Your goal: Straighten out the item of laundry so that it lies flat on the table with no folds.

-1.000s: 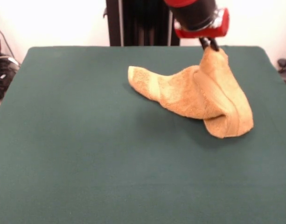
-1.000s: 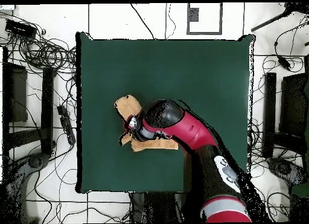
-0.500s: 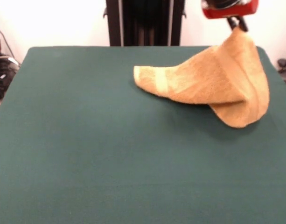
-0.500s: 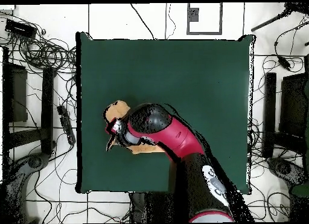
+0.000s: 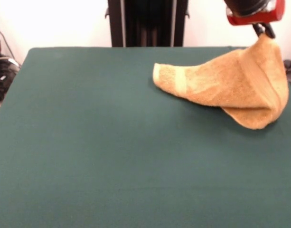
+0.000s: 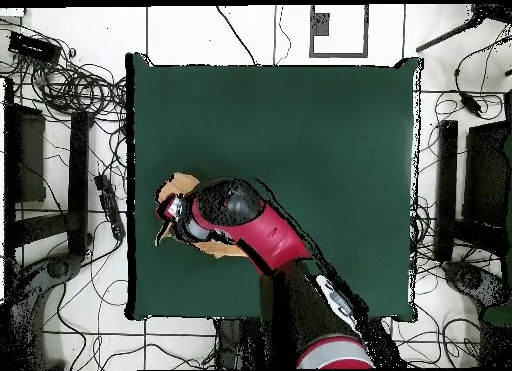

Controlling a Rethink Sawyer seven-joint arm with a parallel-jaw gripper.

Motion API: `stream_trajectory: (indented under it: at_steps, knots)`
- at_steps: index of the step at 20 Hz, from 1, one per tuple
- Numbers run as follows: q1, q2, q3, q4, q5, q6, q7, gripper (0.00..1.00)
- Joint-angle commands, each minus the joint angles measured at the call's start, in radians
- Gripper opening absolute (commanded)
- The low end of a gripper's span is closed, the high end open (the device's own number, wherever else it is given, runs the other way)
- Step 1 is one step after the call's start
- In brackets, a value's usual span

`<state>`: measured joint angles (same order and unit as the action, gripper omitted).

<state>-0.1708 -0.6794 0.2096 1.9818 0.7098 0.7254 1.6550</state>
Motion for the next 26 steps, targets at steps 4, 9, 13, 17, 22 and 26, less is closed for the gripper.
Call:
stream_trajectory:
  at_steps: [4, 9, 13, 17, 22, 26]
  knots:
    - [-0.025, 0.085, 0.136, 0.066, -0.055, -0.090, -0.035, 0.00]
    - [-0.036, 0.105, 0.083, 0.053, -0.186, -0.009, -0.007, 0.00]
    - [-0.043, 0.138, 0.060, 0.028, -0.266, 0.054, 0.029, 0.00]
    - [-0.044, 0.141, 0.038, 0.016, -0.348, 0.138, 0.067, 0.00]
    - [-0.025, 0.120, 0.033, 0.071, -0.354, 0.157, 0.160, 0.00]
    - [-0.010, 0.107, 0.027, 0.082, -0.348, 0.180, 0.201, 0.00]
